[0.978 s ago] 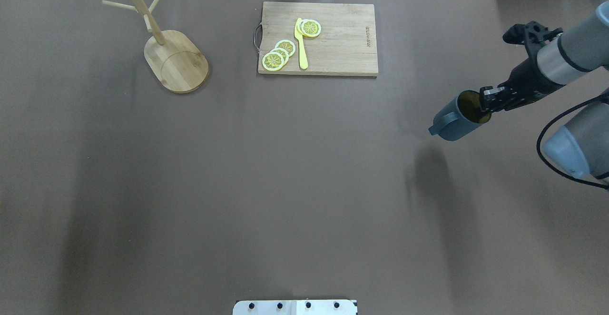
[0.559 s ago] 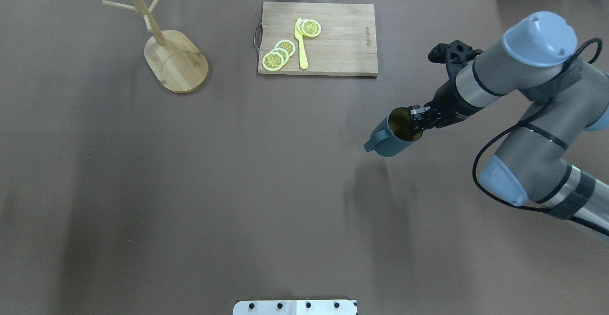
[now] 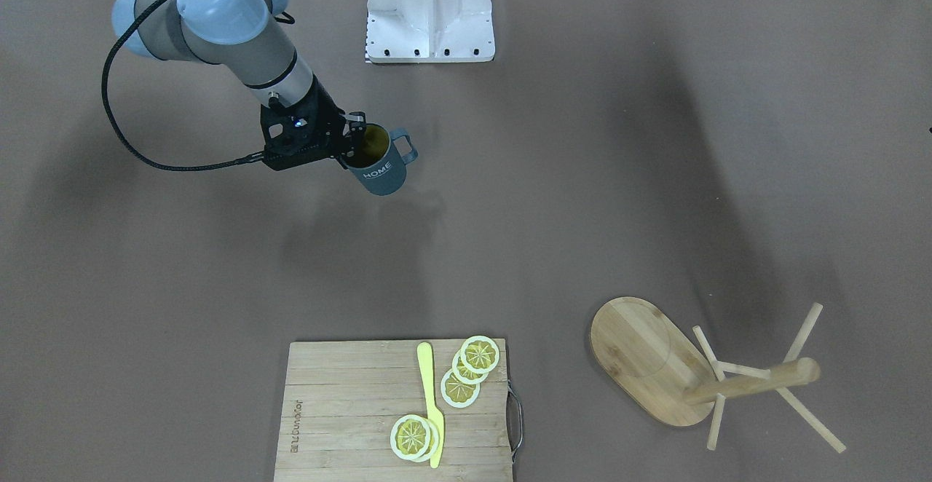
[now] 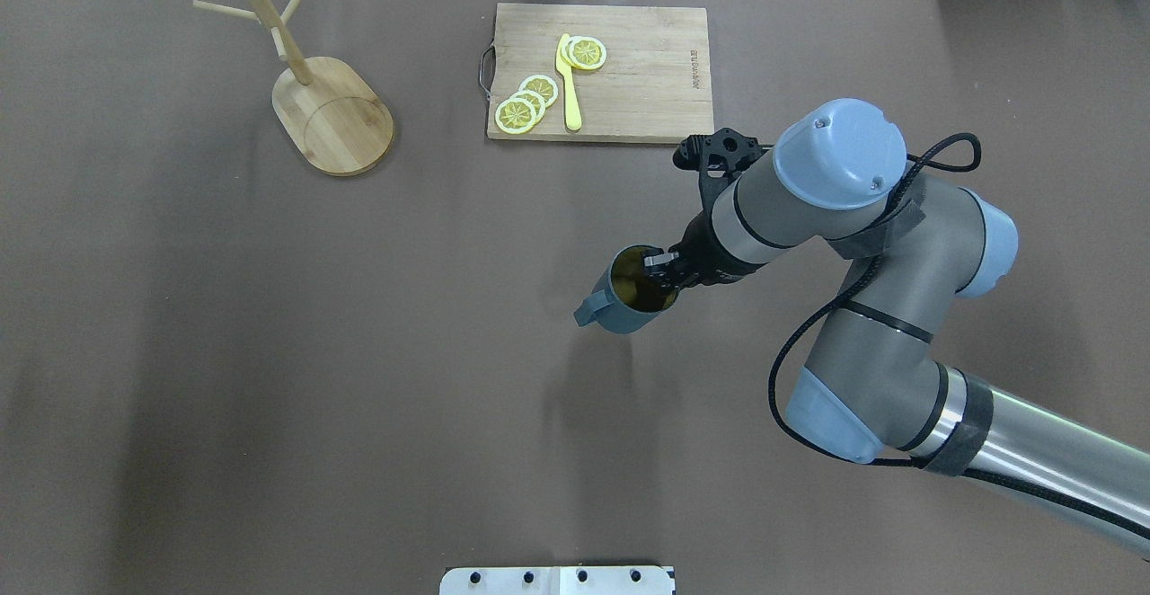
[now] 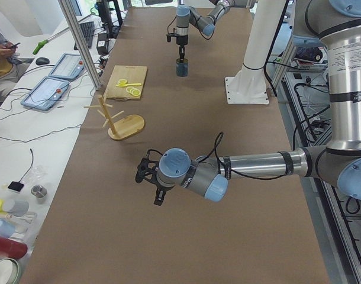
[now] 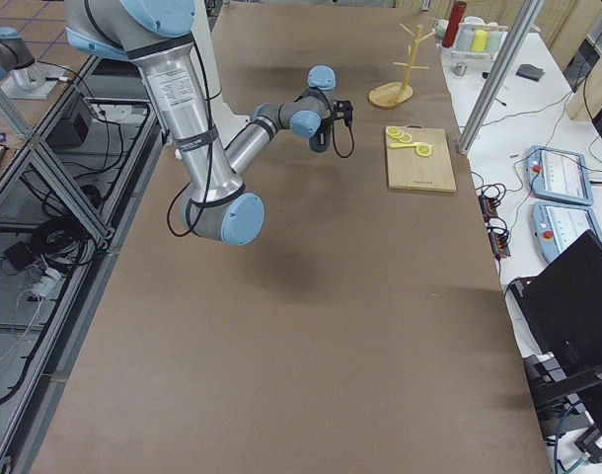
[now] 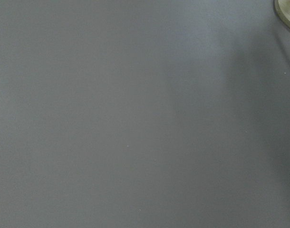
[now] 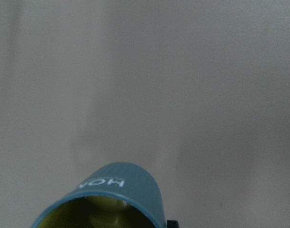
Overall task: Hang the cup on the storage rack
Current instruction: 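Carry the blue mug with the right gripper toward the table center and lower it, then release the mug and raise the right gripper away while the left arm approaches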
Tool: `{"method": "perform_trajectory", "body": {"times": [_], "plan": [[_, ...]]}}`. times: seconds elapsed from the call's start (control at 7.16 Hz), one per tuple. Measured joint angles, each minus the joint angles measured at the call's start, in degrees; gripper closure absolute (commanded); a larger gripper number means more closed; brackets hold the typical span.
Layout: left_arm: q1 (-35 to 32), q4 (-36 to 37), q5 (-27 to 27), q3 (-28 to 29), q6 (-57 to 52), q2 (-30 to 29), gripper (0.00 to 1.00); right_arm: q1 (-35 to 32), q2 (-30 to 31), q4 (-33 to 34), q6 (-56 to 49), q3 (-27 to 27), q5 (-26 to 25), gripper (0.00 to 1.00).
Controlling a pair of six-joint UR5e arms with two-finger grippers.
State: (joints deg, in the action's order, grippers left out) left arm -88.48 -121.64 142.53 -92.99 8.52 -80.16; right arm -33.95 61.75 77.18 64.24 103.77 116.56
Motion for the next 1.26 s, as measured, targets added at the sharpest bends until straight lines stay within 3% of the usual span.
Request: {"method": "perform_trajectory", "body": {"times": [0.7,0.98,1.26], "plan": [[0.1,0.0,1.1,0.0,0.1,0.0,0.02,5.7,-5.2,1.5,0.1,-3.9,-6.0,1.0],[0.1,0.0,1.4,0.0,0.1,0.0,0.02,6.4,-5.7,1.5,0.0,-5.1,-6.2,0.86],[0.2,0.0,1.4,-0.1,0.1,0.0,0.02,6.9,-6.1,1.5,0.1,-5.7,-6.2,0.52]]}}
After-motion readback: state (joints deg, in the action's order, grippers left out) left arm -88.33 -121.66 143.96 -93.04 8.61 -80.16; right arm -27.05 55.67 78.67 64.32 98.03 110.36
